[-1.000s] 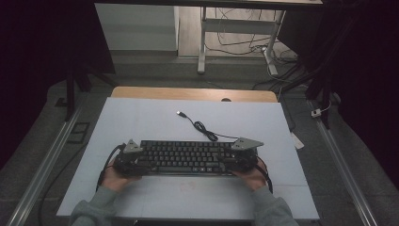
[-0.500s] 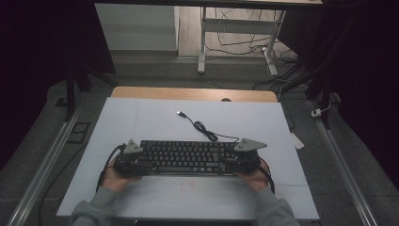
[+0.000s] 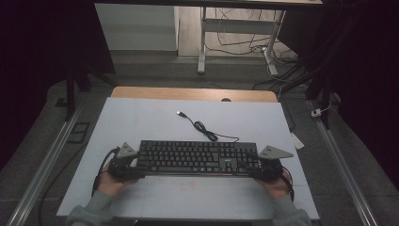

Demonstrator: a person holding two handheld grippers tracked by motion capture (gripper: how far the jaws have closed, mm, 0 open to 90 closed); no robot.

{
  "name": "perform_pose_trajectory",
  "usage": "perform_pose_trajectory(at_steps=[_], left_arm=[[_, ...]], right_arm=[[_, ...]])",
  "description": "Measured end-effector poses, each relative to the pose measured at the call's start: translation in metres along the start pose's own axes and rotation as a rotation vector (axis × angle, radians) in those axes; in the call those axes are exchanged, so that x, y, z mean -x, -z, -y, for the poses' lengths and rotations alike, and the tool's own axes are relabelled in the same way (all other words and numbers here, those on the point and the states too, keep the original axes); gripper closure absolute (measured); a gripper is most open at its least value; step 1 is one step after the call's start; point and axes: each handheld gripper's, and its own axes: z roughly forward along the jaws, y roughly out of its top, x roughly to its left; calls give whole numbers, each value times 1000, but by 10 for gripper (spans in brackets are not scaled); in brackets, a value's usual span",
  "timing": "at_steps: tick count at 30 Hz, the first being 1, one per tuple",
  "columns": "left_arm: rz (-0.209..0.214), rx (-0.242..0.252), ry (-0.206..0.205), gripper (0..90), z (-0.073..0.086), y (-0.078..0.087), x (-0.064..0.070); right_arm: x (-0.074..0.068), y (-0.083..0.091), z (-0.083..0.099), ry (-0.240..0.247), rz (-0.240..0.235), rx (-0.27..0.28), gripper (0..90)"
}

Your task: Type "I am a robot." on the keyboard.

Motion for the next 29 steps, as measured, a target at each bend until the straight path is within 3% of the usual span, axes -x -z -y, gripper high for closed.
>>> perform_pose_trajectory(at_steps=[11,20,29], left_arm=[[-1,26,33,284,17,15,-2],[-2,34,41,281,17,15,-2],[-2,35,44,278,18,14,-3]], right_arm=[[12,39,36,-21,42,-3,463],[7,31,34,13,18,-21,457],[6,31,32,14,14,-10,457]])
